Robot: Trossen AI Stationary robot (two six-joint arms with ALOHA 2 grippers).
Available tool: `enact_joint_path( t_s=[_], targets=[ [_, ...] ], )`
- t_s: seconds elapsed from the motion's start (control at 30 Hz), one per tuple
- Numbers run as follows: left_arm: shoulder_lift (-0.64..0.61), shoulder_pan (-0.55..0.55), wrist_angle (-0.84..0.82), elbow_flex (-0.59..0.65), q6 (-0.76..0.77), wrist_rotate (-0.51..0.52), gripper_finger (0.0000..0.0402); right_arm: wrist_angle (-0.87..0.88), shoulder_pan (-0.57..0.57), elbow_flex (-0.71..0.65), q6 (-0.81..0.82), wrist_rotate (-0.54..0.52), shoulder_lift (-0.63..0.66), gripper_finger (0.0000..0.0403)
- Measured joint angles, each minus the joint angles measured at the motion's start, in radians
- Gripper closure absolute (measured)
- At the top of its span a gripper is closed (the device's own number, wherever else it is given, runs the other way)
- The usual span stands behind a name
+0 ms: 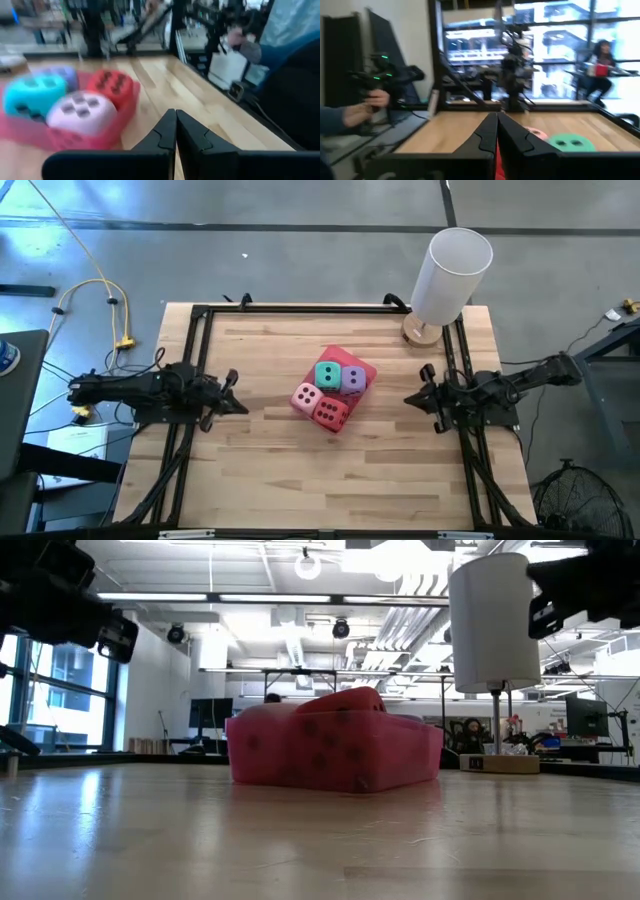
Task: Pick & Place Dice
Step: Return to Home Position
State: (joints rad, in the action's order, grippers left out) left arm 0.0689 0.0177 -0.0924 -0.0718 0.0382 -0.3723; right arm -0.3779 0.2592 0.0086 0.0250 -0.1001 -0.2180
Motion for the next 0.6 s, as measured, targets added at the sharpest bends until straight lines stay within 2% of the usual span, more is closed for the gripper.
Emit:
enact_joint_path(
  t_s=[0.17, 0.4, 0.6],
  targets=[
    [0.004, 0.0, 0.04, 0.018, -0.048, 0.013, 0.0401, 0.039, -0.009, 0.0, 0.033, -0.078, -0.031, 0.04],
    [0.006, 0.001, 0.099, 0.024, -0.042, 0.016, 0.0401, 0.066, -0.009, -0.001, -0.001, -0.076, -0.064, 0.04],
    [0.006, 0.001, 0.113, 0.026, -0.041, 0.143, 0.0401, 0.115, -0.011, -0.001, -0.058, -0.081, -0.066, 0.04]
  ],
)
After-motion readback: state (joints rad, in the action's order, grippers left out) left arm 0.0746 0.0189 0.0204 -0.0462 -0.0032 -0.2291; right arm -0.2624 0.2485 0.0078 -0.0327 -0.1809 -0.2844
